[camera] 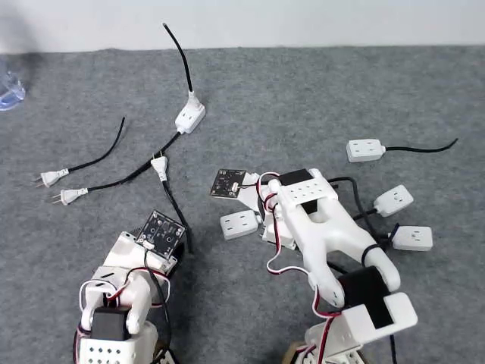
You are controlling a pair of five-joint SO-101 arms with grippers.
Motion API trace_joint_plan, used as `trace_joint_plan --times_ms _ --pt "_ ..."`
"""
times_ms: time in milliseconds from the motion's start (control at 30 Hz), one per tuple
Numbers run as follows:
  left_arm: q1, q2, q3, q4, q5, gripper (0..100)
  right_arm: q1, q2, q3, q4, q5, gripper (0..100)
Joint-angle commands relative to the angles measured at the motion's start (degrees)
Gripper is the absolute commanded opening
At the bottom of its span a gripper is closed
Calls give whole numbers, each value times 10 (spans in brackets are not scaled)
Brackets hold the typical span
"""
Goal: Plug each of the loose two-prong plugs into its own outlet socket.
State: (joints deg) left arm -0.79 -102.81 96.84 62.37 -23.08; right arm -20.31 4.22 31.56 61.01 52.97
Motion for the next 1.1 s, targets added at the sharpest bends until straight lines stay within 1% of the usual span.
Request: trace_joint_plan --times_ms 0,100,267,367,500,567,633,833,900,1067 --pt "4 -4 -3 -2 4 236 -4 23 -6 10 7 197" --pt "4 -4 -3 -2 4 236 -5 23 -6 16 8 197" --pt "4 -4 -3 -2 4 236 -5 27 -37 100 67 197" --pt "4 -4 -3 -2 4 236 -6 28 -53 122 68 197" --pt "4 -4 -3 -2 4 236 -6 22 -55 124 68 198" --pt "4 -4 -3 -2 4 236 -11 22 -55 124 66 198" --pt "4 -4 -3 -2 4 236 -24 22 -54 124 45 198" --pt "4 -4 -3 -2 4 236 -87 22 -62 116 4 198" --pt "4 -4 -3 -2 4 236 -92 22 -74 115 -11 198" --pt "4 -4 -3 -2 4 236 -83 28 -78 110 -12 189"
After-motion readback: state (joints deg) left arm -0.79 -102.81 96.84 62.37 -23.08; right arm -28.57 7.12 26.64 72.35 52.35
